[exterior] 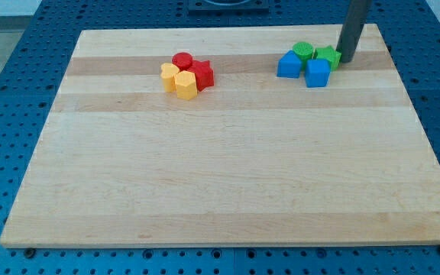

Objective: Slightly push the green and blue blocks towards the left side of the board

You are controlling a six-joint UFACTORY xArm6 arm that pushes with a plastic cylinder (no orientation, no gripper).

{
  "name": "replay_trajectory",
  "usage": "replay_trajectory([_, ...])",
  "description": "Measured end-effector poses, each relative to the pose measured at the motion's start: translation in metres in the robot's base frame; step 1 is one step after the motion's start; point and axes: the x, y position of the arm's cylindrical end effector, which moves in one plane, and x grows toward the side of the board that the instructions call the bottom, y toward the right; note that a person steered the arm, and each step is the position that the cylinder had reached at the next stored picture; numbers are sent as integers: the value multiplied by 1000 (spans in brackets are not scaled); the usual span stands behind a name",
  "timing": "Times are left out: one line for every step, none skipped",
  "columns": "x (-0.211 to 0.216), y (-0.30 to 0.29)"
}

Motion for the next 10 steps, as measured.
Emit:
replay_trajectory([1,-6])
replay_trajectory([1,-20])
replay_trajectory([1,-24])
replay_trajectory([1,-22])
replay_trajectory([17,15])
replay_trajectory([51,43])
replay_trajectory([86,44])
replay_trajectory([96,24])
replay_trajectory([96,-17])
replay_trajectory([96,-52])
